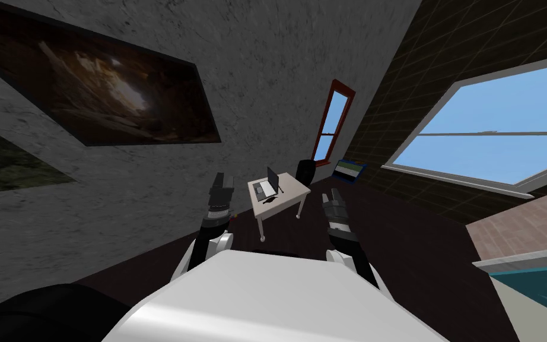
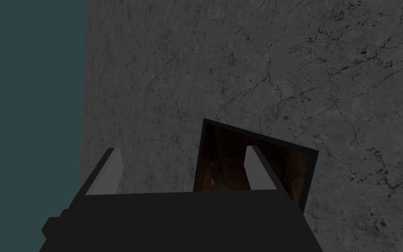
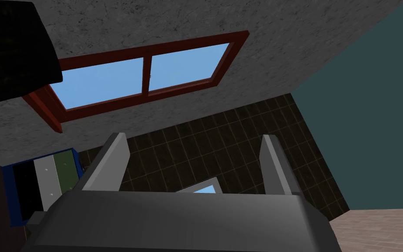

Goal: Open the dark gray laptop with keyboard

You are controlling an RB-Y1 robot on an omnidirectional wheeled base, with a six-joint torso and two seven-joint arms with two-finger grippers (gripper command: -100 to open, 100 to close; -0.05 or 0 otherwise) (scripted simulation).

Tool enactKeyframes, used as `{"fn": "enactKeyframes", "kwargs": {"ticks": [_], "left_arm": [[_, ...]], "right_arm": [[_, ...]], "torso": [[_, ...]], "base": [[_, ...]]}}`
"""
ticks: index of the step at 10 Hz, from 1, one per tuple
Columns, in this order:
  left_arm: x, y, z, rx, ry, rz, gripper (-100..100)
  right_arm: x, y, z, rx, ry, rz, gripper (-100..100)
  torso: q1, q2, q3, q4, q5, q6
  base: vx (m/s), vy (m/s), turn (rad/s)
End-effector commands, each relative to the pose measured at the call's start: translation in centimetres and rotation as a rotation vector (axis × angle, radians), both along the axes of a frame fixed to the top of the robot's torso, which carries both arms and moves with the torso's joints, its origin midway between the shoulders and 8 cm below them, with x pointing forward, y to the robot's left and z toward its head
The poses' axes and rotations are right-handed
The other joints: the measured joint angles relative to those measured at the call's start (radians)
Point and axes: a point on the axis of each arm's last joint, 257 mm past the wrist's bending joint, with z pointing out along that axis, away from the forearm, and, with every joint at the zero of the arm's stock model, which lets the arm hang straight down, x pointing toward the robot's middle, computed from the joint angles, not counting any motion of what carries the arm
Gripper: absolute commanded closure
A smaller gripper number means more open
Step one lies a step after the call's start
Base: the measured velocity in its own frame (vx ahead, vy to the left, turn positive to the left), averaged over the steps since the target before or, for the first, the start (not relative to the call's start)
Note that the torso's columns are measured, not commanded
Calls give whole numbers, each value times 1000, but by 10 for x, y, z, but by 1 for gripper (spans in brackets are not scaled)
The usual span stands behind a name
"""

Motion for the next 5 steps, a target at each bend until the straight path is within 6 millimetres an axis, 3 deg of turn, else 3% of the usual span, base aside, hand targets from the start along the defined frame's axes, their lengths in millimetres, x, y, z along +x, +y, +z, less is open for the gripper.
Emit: {"fn": "enactKeyframes", "kwargs": {"ticks": [1,2,3,5], "left_arm": [[0,0,0,0,0,0,0],[0,0,0,0,0,0,0],[6,-3,-5,41,27,-5,-100],[13,-2,-12,74,61,3,-100]], "right_arm": [[0,0,0,0,0,0,0],[0,0,0,0,0,0,0],[0,0,0,0,0,0,0],[0,0,0,0,1,0,0]], "torso": [[0,74,-148,74,0,0],[0,148,-295,148,0,0],[0,221,-443,221,0,0],[-3,262,-533,263,-1,0]], "base": [[0,0,0],[0,0,0],[29,-39,23],[65,-93,33]]}}
